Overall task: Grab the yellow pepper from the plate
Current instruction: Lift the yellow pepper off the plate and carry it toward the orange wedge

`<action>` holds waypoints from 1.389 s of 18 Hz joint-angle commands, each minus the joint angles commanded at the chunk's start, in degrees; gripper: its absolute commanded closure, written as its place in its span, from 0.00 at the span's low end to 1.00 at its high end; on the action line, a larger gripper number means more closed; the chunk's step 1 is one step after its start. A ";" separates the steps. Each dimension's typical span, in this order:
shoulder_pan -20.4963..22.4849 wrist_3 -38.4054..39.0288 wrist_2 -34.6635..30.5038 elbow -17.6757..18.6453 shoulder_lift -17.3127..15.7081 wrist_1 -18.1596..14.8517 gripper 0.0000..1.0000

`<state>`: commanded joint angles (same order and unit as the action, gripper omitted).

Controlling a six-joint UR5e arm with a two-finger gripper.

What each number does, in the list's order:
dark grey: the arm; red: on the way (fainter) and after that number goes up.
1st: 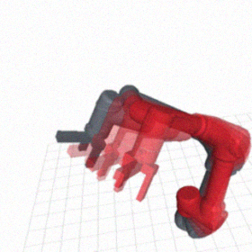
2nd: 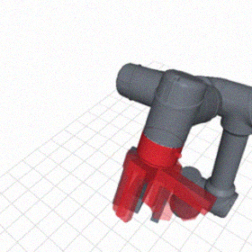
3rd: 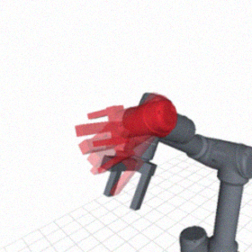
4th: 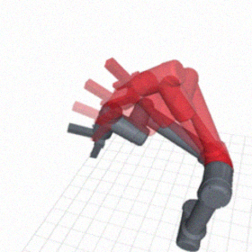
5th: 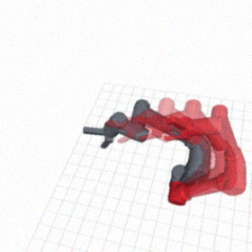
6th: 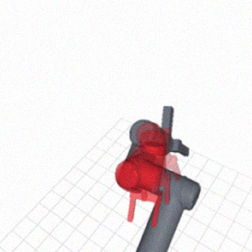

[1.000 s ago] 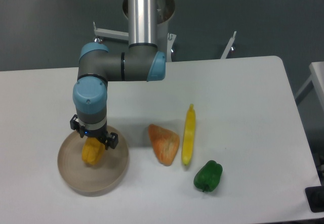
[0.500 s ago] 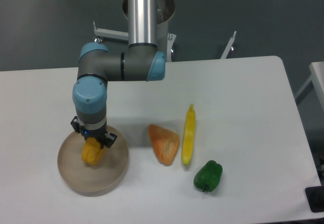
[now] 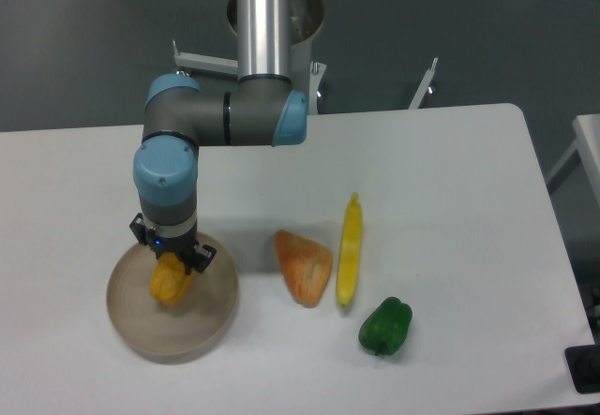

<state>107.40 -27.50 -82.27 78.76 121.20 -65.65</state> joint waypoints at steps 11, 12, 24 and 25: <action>13.18 -18.55 -4.66 -1.94 -4.66 -1.23 0.53; 13.80 -18.90 -4.66 -2.03 -4.92 -1.23 0.53; 14.24 -18.99 -4.83 -2.47 -4.13 -1.14 0.53; 14.24 -18.99 -4.83 -2.47 -4.13 -1.14 0.53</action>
<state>121.64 -46.49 -87.10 76.29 117.07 -66.80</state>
